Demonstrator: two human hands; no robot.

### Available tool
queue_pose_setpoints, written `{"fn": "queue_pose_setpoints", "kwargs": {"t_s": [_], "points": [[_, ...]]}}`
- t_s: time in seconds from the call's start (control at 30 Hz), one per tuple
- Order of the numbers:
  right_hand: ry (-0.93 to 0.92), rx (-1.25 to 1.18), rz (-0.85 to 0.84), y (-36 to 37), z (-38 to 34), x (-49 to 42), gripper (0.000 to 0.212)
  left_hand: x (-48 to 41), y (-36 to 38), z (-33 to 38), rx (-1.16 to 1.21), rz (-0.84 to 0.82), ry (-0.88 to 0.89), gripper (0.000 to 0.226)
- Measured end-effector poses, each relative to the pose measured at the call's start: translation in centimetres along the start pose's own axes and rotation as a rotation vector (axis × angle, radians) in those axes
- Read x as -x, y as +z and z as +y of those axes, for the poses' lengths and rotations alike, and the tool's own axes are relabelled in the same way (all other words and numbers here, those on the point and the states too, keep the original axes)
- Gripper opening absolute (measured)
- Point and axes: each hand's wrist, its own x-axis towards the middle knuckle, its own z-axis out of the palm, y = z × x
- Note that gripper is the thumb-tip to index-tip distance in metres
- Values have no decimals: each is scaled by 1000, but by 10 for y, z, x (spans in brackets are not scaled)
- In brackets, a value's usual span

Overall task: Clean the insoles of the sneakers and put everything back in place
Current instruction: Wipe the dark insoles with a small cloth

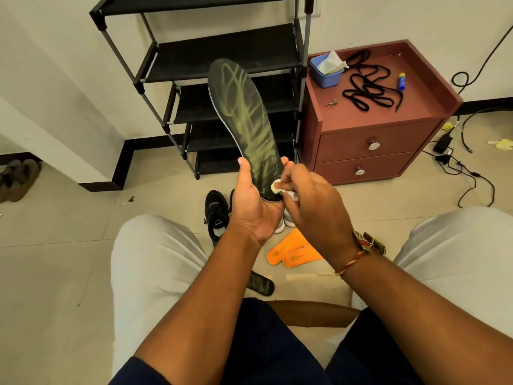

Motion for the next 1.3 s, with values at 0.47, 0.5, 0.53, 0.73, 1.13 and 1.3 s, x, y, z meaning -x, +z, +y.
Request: {"fn": "queue_pose_setpoints", "kwargs": {"t_s": [0.47,0.5,0.53,0.73,1.13,1.3], "points": [[-22,-78,-13,0,-13,5,14,3,-1,-7,-27,-63,-112,78],[-20,-83,-18,0,-11,4,13,4,0,-8,-3,-67,-110,75],[-5,-83,-2,-1,-5,-1,13,4,1,-10,13,-77,-99,72],[144,-49,150,-14,27,-18,15,2,-2,-23,11,-194,-119,68],[113,-36,177,-13,21,-21,16,4,0,-26,-31,-96,-160,56],[184,1,177,-16,31,-22,11,2,-2,-28,-47,-104,-127,53]]}}
